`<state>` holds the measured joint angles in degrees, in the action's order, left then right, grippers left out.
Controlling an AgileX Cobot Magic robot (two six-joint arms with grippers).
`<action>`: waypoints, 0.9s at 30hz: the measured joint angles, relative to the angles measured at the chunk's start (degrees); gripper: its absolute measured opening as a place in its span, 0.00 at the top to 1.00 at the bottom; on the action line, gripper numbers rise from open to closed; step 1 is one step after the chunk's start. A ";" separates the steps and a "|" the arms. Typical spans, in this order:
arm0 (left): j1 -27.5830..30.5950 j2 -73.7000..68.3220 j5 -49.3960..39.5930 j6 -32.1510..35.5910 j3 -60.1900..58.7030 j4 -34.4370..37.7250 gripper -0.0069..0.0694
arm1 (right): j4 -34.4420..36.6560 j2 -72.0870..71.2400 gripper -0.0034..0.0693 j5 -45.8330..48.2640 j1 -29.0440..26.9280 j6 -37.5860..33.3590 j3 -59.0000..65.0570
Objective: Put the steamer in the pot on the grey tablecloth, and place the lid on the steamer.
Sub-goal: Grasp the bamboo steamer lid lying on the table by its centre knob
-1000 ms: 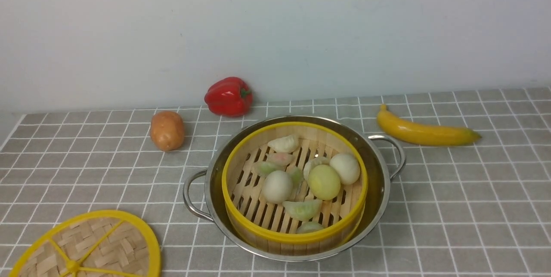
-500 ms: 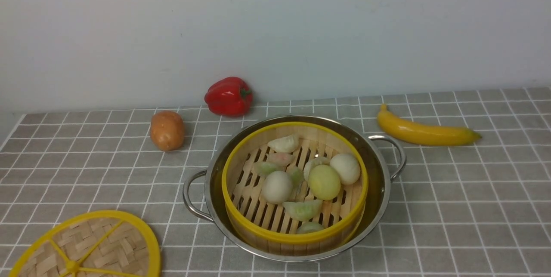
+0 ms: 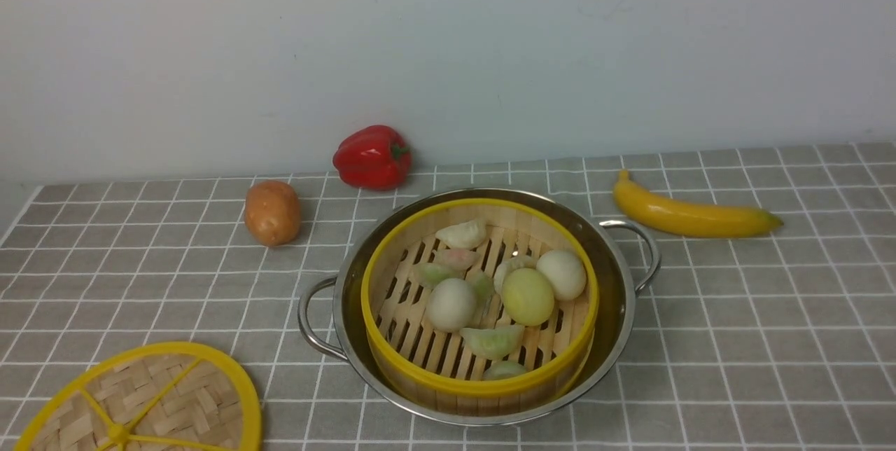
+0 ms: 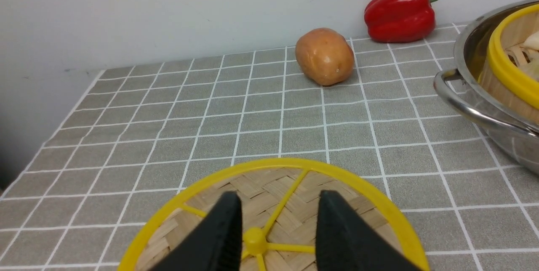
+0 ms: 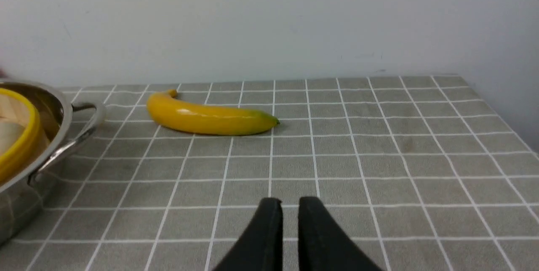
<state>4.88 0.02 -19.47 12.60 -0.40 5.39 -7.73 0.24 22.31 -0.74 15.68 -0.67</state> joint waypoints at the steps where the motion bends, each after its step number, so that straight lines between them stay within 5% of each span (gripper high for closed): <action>1: 0.00 0.00 0.00 0.00 0.00 0.00 0.59 | -0.02 0.00 0.83 -0.05 0.00 0.01 0.27; 27: 0.00 0.00 0.00 0.00 0.00 0.00 0.59 | 1.60 0.00 0.75 -2.02 0.13 0.59 1.15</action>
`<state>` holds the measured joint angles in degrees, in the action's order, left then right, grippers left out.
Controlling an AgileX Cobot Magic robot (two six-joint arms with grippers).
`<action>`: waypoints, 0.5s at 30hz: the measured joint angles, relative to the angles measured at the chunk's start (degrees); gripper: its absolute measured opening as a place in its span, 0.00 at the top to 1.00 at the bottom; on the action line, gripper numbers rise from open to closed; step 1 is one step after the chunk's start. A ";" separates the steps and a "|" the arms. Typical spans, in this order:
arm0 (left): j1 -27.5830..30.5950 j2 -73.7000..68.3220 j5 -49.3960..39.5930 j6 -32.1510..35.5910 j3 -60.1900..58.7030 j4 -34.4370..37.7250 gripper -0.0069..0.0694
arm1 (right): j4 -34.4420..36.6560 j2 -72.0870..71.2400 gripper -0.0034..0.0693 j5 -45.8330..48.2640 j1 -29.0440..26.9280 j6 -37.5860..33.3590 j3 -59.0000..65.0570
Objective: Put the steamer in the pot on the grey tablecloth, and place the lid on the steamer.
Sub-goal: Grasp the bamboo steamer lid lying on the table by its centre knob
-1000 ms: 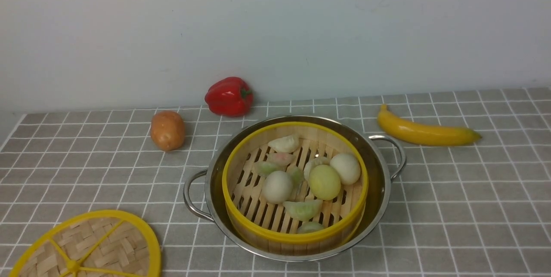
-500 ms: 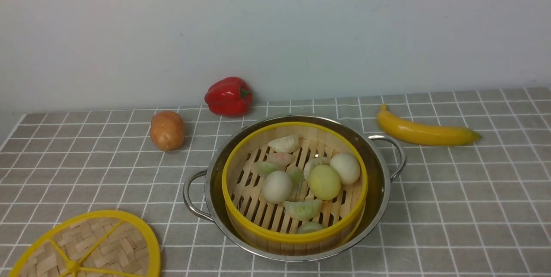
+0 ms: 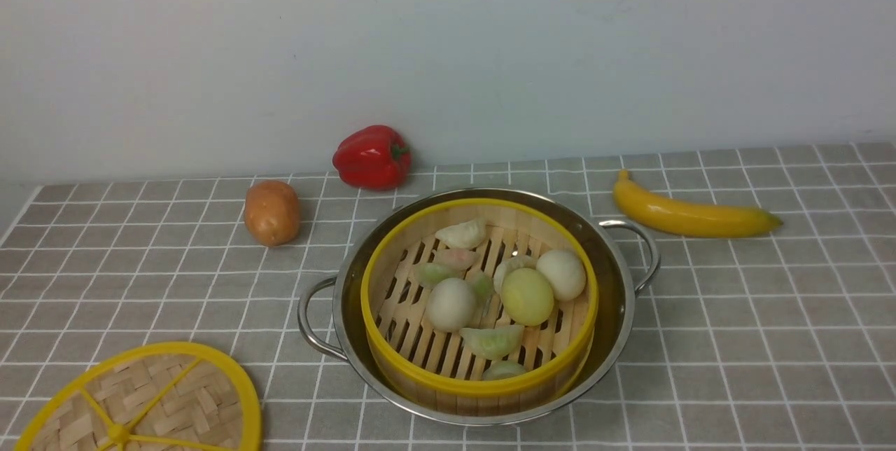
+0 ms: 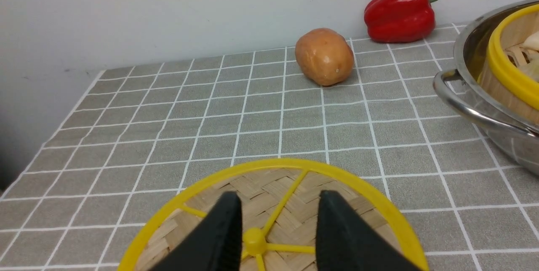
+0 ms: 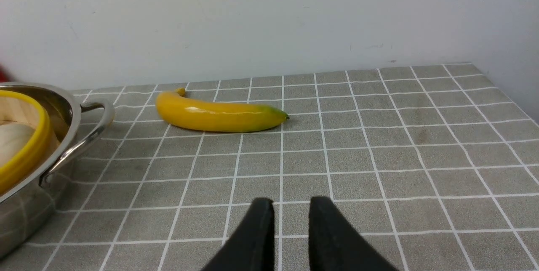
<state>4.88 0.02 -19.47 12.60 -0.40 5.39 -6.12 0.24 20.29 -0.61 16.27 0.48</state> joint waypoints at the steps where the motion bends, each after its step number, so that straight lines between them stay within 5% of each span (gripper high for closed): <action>1: 0.00 0.00 0.00 0.00 0.00 0.00 0.59 | 0.00 0.00 0.74 0.00 0.00 0.00 0.00; 15: 0.00 0.00 0.00 18.36 0.00 -19.09 0.59 | 0.00 0.00 0.69 -0.05 0.00 0.00 0.00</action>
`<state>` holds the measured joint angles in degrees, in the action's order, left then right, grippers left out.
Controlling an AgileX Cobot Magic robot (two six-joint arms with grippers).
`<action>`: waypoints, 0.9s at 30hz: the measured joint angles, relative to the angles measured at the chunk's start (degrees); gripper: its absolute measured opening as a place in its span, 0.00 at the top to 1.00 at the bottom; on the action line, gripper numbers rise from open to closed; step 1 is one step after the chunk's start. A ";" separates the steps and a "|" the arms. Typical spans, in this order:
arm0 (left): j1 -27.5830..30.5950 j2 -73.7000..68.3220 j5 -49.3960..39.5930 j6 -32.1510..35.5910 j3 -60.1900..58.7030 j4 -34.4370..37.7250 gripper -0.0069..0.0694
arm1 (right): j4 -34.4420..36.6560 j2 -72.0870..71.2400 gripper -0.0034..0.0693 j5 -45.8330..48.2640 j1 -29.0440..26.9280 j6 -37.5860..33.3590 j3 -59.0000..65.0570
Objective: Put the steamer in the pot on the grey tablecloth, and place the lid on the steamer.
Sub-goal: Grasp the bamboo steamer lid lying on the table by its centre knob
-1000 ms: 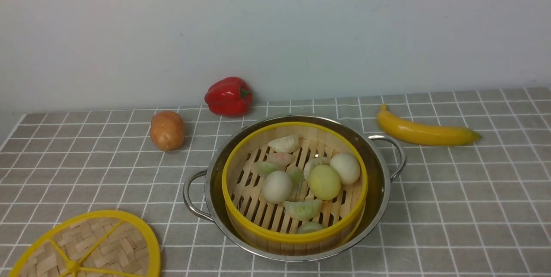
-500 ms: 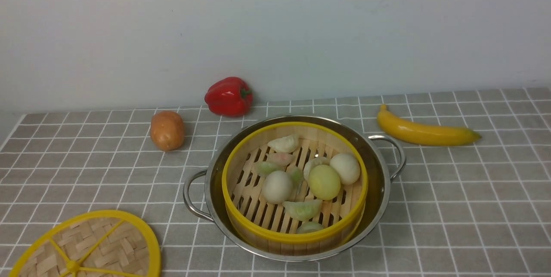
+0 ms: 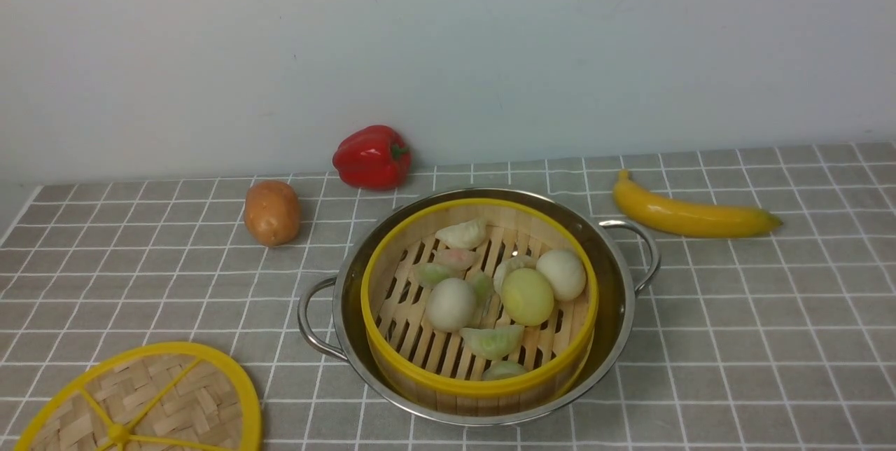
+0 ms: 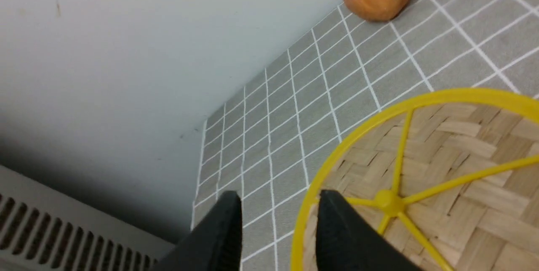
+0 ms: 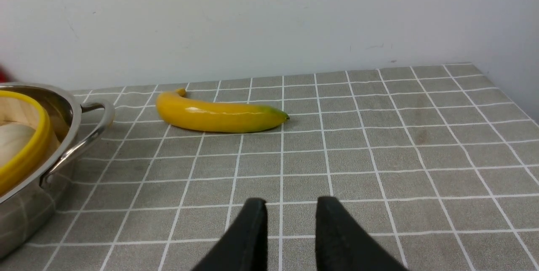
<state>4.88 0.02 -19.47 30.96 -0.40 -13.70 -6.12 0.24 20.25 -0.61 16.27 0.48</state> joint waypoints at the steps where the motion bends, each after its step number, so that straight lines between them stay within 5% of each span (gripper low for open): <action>1: 0.00 0.00 0.00 0.22 0.00 -0.30 0.59 | 0.00 0.00 0.68 0.00 0.00 0.00 0.00; 27: 0.00 0.00 0.00 0.69 0.00 -0.86 0.59 | 0.02 0.00 0.62 -0.16 0.00 -0.05 0.00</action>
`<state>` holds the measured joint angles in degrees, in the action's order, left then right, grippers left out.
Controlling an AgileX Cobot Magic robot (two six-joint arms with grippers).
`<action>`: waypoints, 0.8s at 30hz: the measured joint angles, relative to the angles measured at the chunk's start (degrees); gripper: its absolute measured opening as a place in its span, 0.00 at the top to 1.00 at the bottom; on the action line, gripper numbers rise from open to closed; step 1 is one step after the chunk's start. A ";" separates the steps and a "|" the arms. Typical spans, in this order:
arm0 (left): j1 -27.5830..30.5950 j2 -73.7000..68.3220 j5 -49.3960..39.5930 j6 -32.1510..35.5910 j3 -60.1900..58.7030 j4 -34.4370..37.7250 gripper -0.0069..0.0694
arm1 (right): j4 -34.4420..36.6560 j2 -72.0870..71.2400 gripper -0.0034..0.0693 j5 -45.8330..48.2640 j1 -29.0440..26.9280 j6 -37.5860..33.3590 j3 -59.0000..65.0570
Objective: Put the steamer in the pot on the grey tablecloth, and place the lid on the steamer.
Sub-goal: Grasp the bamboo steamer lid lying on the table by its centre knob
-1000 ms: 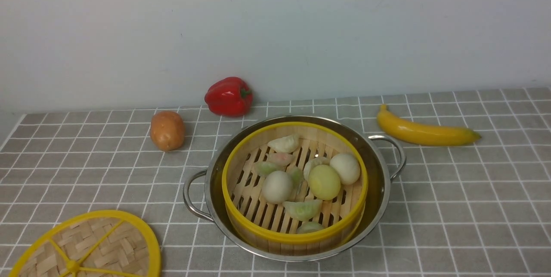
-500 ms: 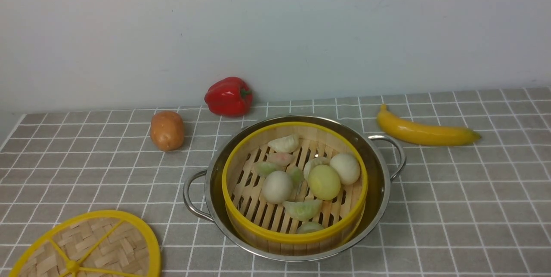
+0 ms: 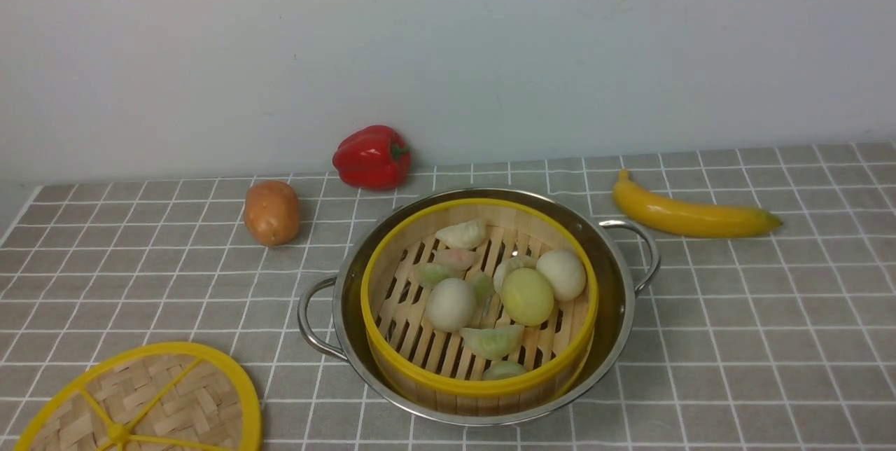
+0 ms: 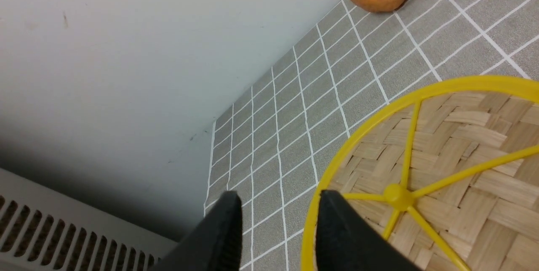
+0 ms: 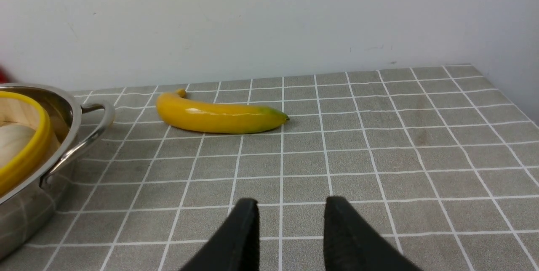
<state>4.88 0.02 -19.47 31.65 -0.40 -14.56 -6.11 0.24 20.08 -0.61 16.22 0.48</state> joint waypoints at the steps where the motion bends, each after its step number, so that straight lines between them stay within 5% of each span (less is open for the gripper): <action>1: 0.00 0.00 0.00 0.05 0.00 0.00 0.59 | 0.00 0.00 0.62 0.00 0.00 0.00 0.00; 10: 0.00 0.00 3.97 0.54 0.00 -0.92 0.59 | 0.00 0.00 0.62 0.00 0.00 0.00 0.00; 14: 0.00 0.00 5.93 -5.54 0.00 8.20 0.59 | 0.00 0.00 0.62 0.00 0.00 0.00 0.00; 17: 0.00 0.00 6.27 -13.69 0.00 21.92 0.59 | 0.00 0.00 0.62 0.00 0.00 0.00 0.00; 24: 0.00 0.00 12.93 -21.03 0.00 41.98 0.59 | 0.00 0.00 0.62 0.00 0.00 0.00 0.00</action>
<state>4.88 0.02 -6.54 10.62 -0.40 27.42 -6.11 0.24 20.08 -0.61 16.22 0.48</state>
